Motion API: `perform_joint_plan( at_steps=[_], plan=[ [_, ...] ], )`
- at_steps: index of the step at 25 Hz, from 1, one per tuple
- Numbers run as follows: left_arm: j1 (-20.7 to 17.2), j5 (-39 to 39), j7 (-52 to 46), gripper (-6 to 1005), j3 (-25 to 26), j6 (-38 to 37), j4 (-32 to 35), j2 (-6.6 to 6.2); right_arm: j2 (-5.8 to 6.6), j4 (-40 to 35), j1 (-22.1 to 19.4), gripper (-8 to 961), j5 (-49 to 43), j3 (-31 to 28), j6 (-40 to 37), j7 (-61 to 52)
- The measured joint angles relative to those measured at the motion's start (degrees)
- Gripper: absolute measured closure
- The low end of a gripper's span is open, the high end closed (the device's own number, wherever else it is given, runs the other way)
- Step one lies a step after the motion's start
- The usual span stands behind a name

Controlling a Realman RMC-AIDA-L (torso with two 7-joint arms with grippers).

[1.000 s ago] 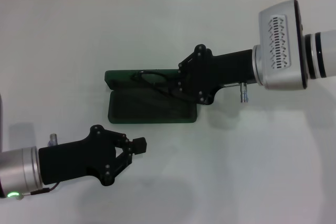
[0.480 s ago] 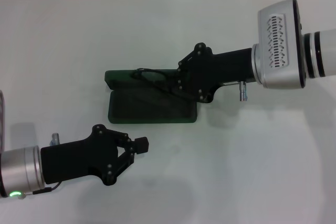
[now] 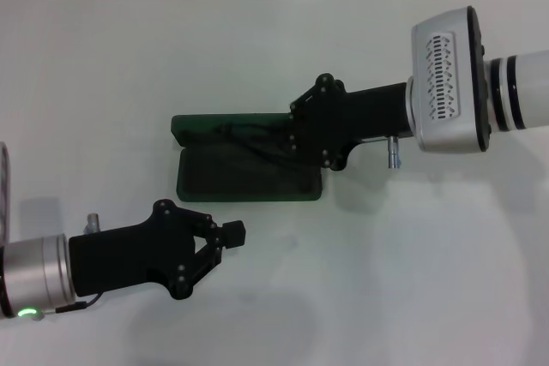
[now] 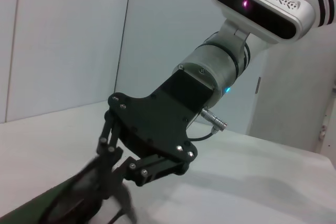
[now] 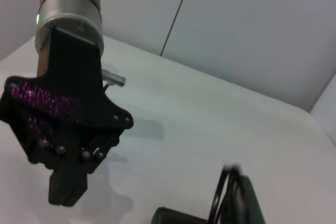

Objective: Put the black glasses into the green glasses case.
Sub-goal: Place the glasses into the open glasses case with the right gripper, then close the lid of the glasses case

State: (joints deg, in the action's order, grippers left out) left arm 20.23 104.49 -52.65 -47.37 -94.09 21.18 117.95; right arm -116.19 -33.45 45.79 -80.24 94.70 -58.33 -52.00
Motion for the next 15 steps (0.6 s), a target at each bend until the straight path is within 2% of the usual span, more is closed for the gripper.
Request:
perform_joint_plan(
  at_steps=[15],
  plan=[
    [0.1,0.0,0.0,940,0.0,-0.1,0.0,-0.01,0.0,-0.3,-1.2,744,4.2,0.4,-1.0,0.3]
  ],
)
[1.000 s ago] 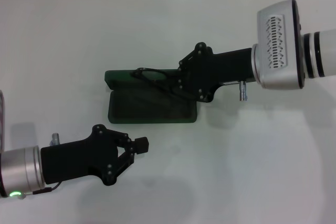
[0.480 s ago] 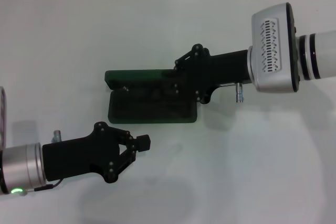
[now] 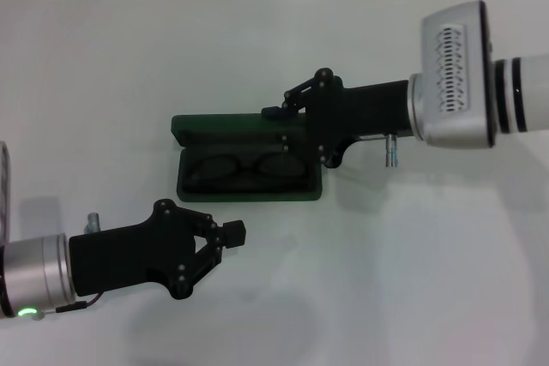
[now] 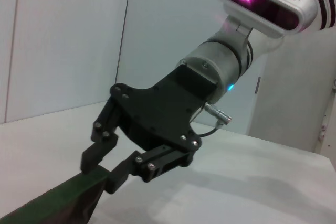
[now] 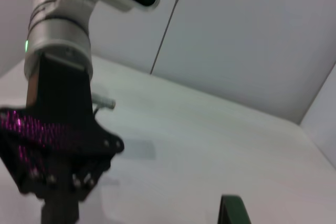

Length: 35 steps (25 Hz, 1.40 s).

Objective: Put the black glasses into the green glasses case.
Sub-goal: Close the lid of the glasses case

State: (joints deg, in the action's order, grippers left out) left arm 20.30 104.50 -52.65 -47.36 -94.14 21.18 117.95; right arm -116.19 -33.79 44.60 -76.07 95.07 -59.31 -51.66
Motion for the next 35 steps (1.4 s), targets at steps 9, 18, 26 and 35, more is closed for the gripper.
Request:
perform_joint_plan(
  at_steps=[9,18,26,35],
  plan=[
    [1.1,-0.7,-1.3,938,0.5,1.2,0.0,0.01,0.55,-1.1,-7.6,727,1.8,-10.4,-11.8,-0.3],
    [4.7,-2.3,-4.4,937,0.6,6.8,0.0,0.16,1.33,1.1,-19.8,565,1.6,-21.9,-22.4,0.0],
    [5.5,-4.2,-6.5,935,0.7,13.9,0.1,-0.48,2.73,5.3,-26.2,242,1.4,-23.8,-29.1,1.8],
    [5.1,-4.1,-7.4,933,2.0,18.4,0.7,-1.09,3.0,8.6,-26.9,68,0.8,-24.2,-30.8,3.4]
  ],
)
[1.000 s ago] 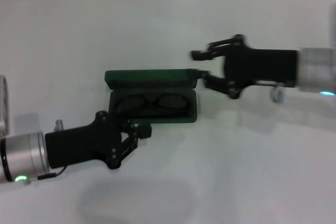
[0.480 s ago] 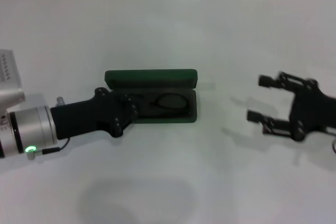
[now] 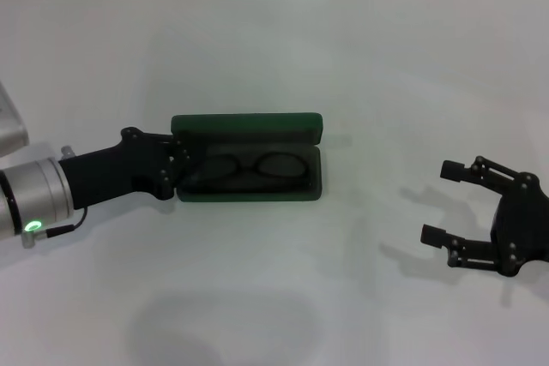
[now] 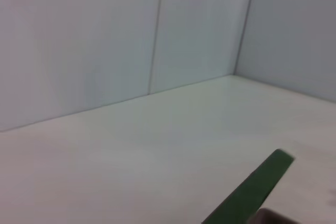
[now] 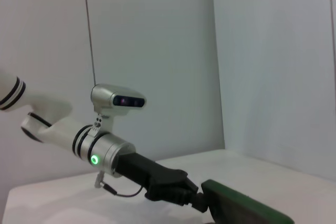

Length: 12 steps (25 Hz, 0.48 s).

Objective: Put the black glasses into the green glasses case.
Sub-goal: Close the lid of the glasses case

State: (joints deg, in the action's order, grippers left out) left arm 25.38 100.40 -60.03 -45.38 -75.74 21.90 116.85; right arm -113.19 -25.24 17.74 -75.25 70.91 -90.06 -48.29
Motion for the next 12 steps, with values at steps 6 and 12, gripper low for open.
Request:
perform_joint_plan(
  at_steps=[6,12],
  plan=[
    [0.5,0.7,-1.2,932,-0.2,3.5,0.1,0.0,-0.01,0.8,0.0,67,-0.2,0.0,1.5,0.5],
    [0.7,1.7,-1.5,930,-0.3,4.2,0.1,0.03,-0.01,1.3,0.3,67,-0.3,-0.1,2.5,0.6]
  ],
)
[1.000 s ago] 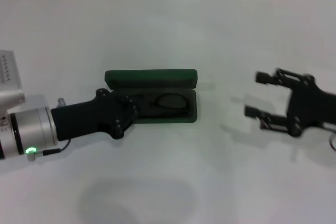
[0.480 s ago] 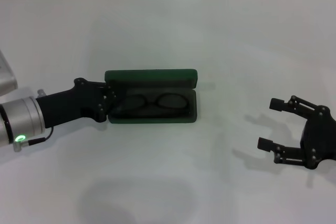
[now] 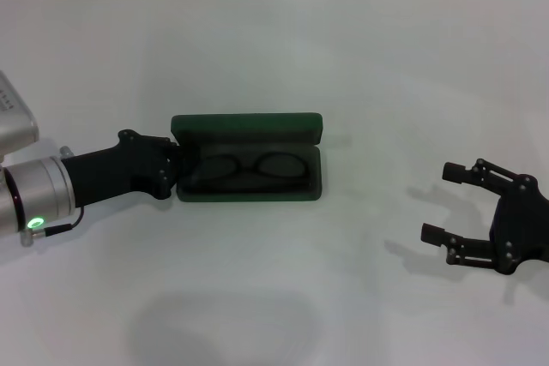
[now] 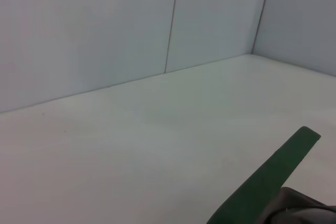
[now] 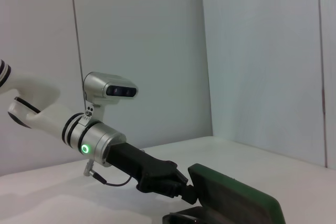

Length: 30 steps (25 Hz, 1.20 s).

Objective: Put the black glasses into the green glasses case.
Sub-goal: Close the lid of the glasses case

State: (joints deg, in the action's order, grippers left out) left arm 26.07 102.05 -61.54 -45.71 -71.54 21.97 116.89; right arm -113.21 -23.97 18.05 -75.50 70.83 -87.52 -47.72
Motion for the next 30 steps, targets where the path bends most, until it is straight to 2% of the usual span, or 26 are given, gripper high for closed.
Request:
perform_joint_plan(
  at_steps=[12,30],
  plan=[
    [0.8,0.2,-0.2,928,0.0,3.7,0.0,0.36,-0.19,0.0,0.0,67,0.0,0.0,0.1,0.6],
    [2.4,0.2,-0.2,924,0.3,5.7,2.2,0.0,-0.35,0.1,0.0,67,0.0,0.0,-0.6,0.6]
  ],
)
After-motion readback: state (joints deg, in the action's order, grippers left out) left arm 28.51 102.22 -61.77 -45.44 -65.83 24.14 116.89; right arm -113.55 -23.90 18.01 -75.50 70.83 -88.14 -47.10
